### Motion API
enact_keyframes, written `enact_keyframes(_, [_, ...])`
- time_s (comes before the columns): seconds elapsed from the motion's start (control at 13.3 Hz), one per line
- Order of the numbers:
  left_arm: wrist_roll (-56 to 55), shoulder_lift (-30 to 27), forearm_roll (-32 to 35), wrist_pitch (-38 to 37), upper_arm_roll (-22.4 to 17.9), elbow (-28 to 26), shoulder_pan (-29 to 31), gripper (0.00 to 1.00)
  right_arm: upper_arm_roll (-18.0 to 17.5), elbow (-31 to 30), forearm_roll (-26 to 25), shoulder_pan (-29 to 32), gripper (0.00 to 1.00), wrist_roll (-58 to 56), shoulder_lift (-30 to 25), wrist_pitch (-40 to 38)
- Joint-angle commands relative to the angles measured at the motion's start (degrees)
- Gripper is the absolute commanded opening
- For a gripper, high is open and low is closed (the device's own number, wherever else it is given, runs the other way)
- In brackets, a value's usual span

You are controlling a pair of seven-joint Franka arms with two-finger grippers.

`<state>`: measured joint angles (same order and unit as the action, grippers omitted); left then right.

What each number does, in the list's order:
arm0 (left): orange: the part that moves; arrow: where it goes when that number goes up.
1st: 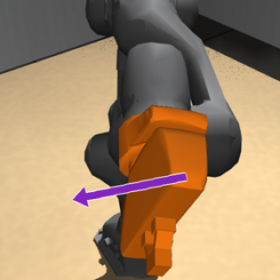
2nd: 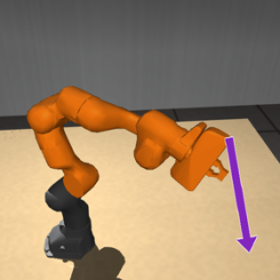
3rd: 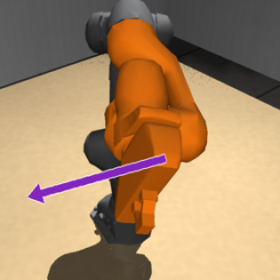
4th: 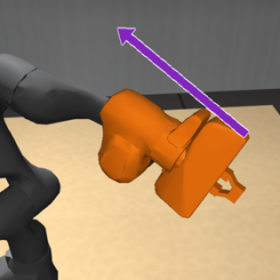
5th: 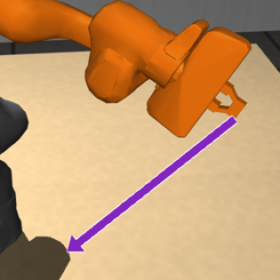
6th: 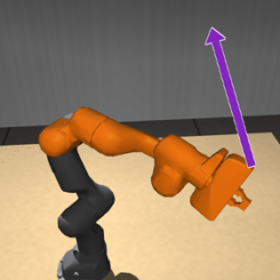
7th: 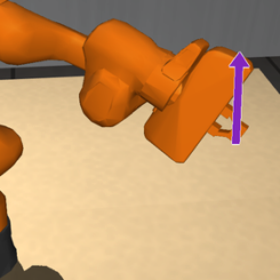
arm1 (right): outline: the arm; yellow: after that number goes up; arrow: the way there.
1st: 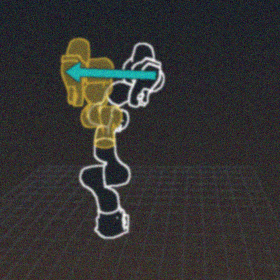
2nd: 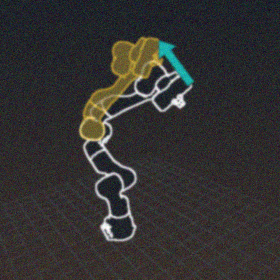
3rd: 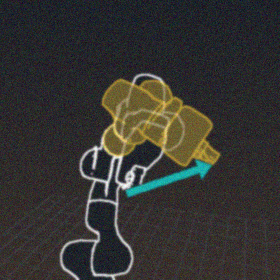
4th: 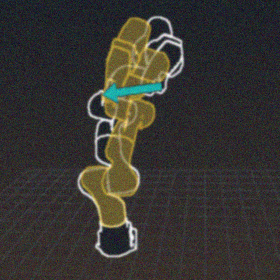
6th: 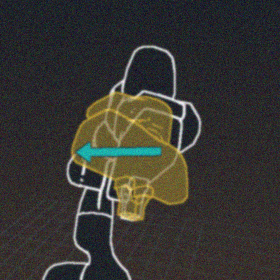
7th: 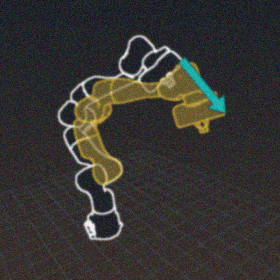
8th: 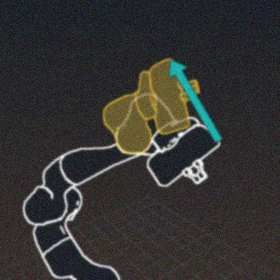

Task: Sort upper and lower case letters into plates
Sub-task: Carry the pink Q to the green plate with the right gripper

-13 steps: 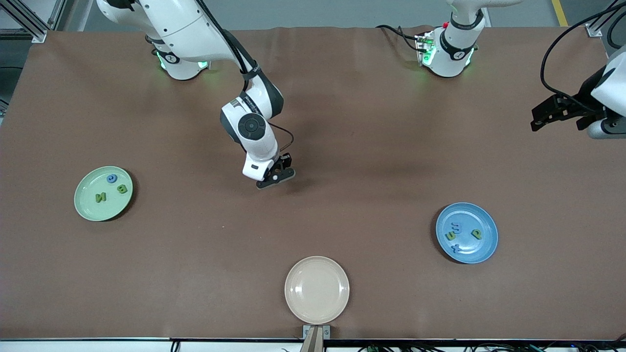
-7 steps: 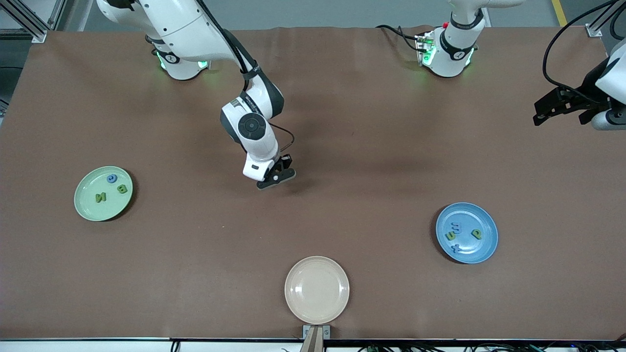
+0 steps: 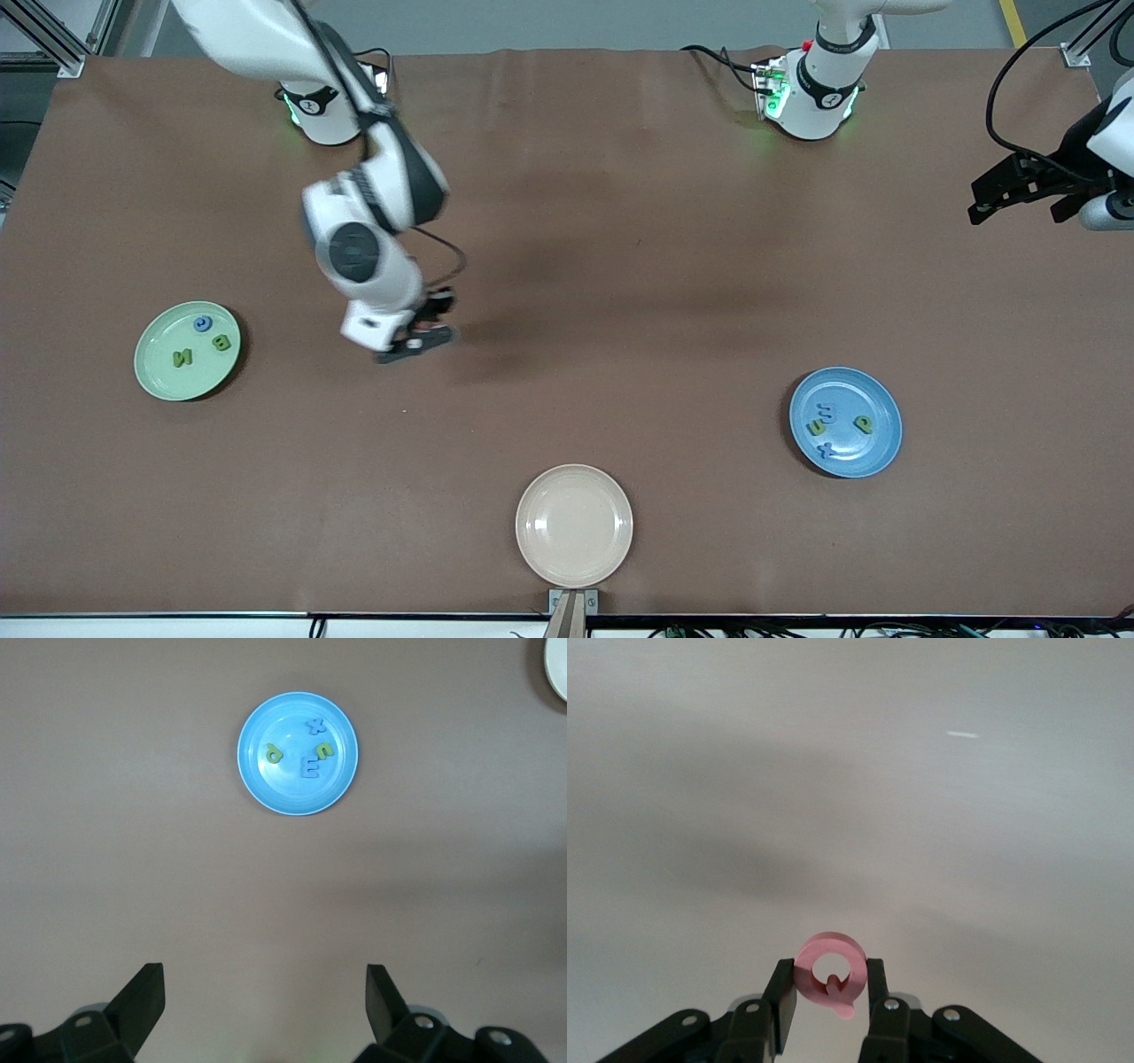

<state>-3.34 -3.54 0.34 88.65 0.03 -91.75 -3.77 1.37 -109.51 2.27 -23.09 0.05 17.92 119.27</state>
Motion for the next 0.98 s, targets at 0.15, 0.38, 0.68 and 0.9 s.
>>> enact_keyframes(0.15, [0.5,-1.7,-0.9,0.4,4.4,-1.6,3.9,1.00,-1.4,-4.1,-3.9,20.1,0.10,-23.2,-5.9,-2.7])
enact_keyframes(0.38, [0.2,-1.7,-0.7,0.5,5.4,-1.6,4.3,1.00,-1.4,-5.4,-5.7,29.6,0.10,-32.8,-3.7,5.1])
enact_keyframes(0.68, [-0.6,-2.0,-0.2,0.6,6.2,-1.6,4.1,1.00,-1.3,-5.4,-6.1,36.5,0.11,-35.6,4.6,14.7])
enact_keyframes(0.9, [-1.6,-2.3,0.5,0.6,7.0,-1.5,3.8,1.00,-1.3,-3.5,-6.9,38.9,0.12,-35.6,8.4,16.2])
